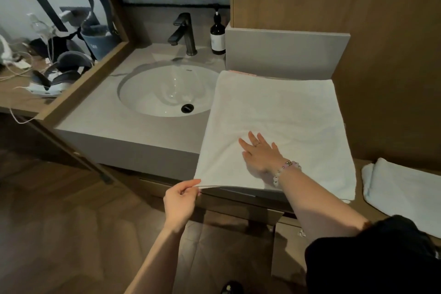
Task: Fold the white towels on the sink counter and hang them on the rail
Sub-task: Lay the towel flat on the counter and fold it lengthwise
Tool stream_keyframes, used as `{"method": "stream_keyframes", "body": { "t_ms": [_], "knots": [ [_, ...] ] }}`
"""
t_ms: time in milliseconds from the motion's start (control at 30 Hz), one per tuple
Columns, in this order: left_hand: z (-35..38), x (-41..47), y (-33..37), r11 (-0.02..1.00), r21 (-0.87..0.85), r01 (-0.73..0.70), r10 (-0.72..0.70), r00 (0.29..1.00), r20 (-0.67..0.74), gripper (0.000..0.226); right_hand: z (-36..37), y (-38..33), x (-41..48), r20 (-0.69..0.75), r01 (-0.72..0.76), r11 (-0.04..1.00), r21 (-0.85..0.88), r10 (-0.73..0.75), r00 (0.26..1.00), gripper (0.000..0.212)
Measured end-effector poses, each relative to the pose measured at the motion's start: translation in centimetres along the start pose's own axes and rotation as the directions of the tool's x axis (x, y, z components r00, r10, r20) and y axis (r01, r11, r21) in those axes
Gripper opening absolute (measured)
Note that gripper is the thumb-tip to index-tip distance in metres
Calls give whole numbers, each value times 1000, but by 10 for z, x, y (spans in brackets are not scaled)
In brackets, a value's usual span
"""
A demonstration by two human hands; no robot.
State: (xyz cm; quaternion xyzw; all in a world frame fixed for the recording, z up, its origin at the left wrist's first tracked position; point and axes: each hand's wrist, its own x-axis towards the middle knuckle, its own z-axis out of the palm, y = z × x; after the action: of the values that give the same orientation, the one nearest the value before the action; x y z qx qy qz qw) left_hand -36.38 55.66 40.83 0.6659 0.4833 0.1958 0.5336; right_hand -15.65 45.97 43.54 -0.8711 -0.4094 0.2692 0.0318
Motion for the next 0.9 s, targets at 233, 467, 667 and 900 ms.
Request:
{"method": "stream_keyframes", "body": {
  "t_ms": [233, 467, 667, 900],
  "knots": [
    [3, 5, 3, 999, 28, 21, -23, 996, 83, 22, -7, 13, -11, -105, 46, 987, 155, -30, 994, 60],
    [55, 36, 67, 741, 484, -465, 386, 885, 260, 46, -6, 87, -44, -304, -272, 957, 100, 289, 908, 63],
    [119, 76, 100, 366, 745, -557, 3, 802, 598, 60, -1, 99, -41, -180, -303, 947, 104, 318, 931, 66],
    [134, 102, 108, 298, 773, -560, -8, 808, 589, 62, -18, 105, -21, -187, -346, 938, 34, 346, 919, 69]
  ]
}}
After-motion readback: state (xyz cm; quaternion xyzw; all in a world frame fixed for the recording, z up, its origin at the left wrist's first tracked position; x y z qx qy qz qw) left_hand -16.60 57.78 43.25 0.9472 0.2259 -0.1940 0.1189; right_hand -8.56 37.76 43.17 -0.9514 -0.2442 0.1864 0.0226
